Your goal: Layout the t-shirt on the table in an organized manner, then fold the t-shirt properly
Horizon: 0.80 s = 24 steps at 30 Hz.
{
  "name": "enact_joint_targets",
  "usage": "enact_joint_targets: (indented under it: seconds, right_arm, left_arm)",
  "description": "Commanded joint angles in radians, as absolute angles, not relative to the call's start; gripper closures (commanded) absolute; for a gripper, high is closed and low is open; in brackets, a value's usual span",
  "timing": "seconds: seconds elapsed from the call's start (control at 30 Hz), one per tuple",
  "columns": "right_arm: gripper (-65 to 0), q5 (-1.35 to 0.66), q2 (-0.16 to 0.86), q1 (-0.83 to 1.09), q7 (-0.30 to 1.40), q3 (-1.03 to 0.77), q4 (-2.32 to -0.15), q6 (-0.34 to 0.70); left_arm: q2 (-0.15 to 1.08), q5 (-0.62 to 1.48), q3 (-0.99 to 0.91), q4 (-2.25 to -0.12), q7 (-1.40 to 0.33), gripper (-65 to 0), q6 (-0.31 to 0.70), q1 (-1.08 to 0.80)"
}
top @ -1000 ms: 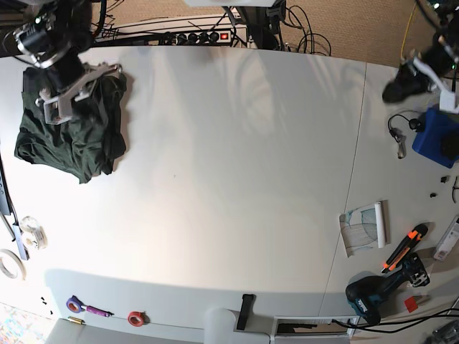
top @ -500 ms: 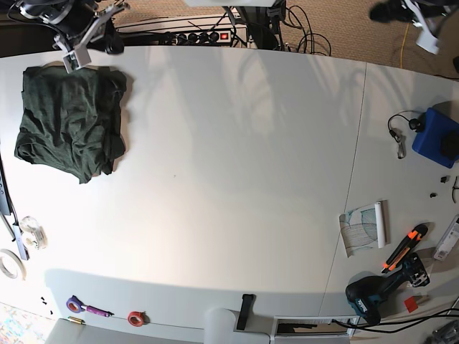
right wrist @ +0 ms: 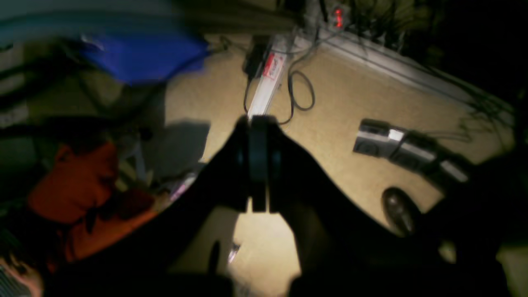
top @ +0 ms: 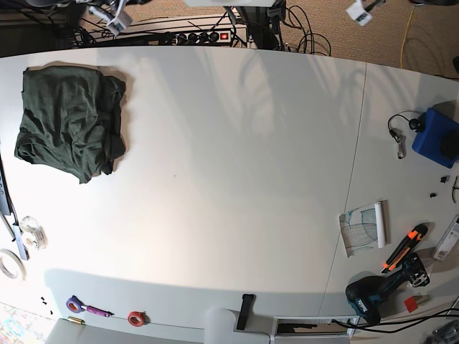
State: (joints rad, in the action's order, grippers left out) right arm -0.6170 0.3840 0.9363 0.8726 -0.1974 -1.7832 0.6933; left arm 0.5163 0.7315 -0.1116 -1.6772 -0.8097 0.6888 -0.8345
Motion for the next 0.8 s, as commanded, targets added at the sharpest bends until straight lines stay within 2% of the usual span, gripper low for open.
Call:
enact_joint_targets:
  seconds: [0.0, 0.3, 0.43, 0.6, 0.67, 0.77]
  right_arm:
    - [0.0, -0.610, 0.394, 0.925, 0.850, -0.183, -1.733, 0.698]
    - [0.0, -0.556, 0.393, 0.609, 0.640, -0.049, -1.054, 0.698]
    - [0.0, -0.556, 0.381, 0.476, 0.546, -0.006, -0.796, 0.698]
    - [0.0, -0.557, 0.318, 0.339, 0.479, -0.001, -0.557, 0.384]
    - [0.0, -0.556, 0.289, 0.296, 0.426, -0.001, -0.490, 0.269]
    - [0.0, -0.556, 0.243, 0.247, 0.358, -0.001, -0.431, 0.175]
  left_arm:
    - [0.530, 0.709, -0.098, -1.670, -0.780, 0.0, 0.698, -0.833]
    - [0.513, 0.477, 0.026, -1.400, -0.562, 0.0, 0.495, -0.649]
    - [0.453, 0.364, 0.026, -1.224, -0.476, 0.0, 0.486, -0.554]
    - [0.371, 0.250, 0.025, -1.007, -0.364, 0.0, 0.479, -0.443]
    - [0.337, 0.218, 0.025, -0.940, -0.358, 0.0, 0.422, -0.398]
    - [0.294, 0.143, 0.025, -0.865, -0.322, 0.0, 0.317, -0.343]
